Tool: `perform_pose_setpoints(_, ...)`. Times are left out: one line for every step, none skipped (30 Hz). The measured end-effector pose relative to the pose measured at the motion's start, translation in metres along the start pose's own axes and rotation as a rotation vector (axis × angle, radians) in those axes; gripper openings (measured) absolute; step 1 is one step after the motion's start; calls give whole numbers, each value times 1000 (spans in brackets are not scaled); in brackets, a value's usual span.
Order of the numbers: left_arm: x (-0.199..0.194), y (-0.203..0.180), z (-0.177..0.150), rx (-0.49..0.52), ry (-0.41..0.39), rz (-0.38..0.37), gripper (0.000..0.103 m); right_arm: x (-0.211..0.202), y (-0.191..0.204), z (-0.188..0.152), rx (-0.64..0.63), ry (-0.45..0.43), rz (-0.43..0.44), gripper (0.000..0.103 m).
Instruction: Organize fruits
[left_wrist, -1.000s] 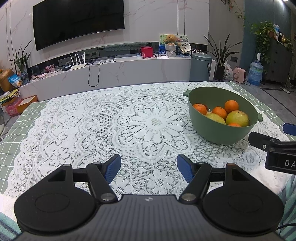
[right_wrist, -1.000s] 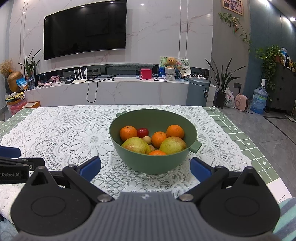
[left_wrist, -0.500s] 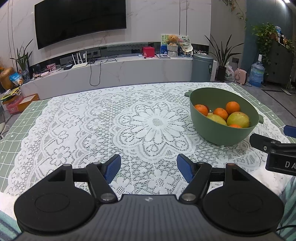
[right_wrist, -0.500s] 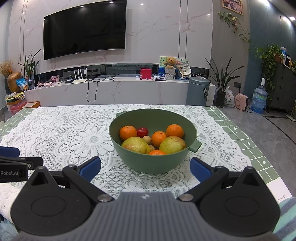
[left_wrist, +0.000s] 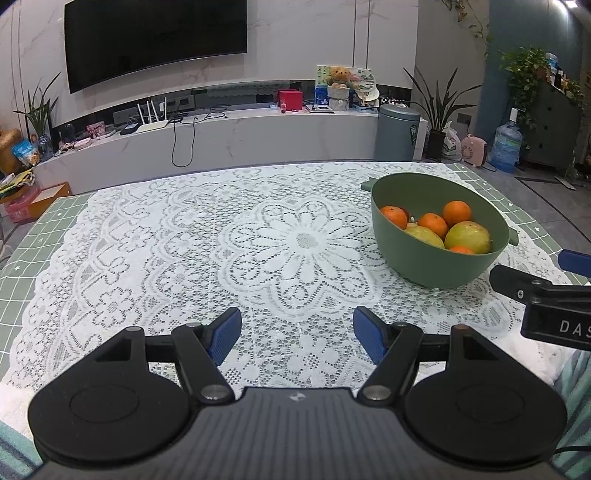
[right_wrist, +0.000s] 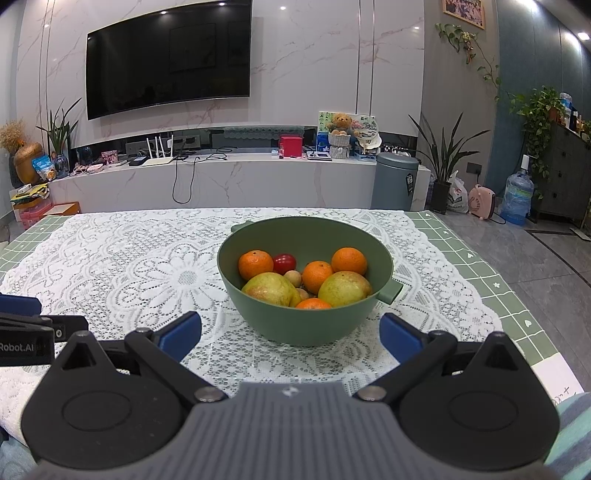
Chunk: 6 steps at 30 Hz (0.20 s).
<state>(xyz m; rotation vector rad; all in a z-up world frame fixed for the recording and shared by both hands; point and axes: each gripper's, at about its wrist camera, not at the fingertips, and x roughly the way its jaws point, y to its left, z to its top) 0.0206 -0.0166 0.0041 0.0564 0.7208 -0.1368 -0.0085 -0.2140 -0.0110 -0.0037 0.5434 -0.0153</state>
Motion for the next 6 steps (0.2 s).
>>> perform_pose_setpoints(0, 0, 0, 0, 0, -2, 81, 0, 0, 0, 0, 1, 0, 99)
perform_pose_setpoints(0, 0, 0, -2, 0, -7, 81, 0, 0, 0, 0, 2, 0, 99)
perform_pose_setpoints(-1, 0, 0, -6, -1, -12, 81, 0, 1, 0, 0, 3, 0, 99)
perform_pose_setpoints(-1, 1, -1, -10, -3, -13, 81, 0, 1, 0, 1, 4, -1, 99)
perform_pose_setpoints(-1, 1, 0, -12, -6, -13, 81, 0, 1, 0, 2, 4, 0, 99)
perform_pose_setpoints(-2, 1, 0, -11, -8, -14, 81, 1, 1, 1, 2, 5, 0, 99)
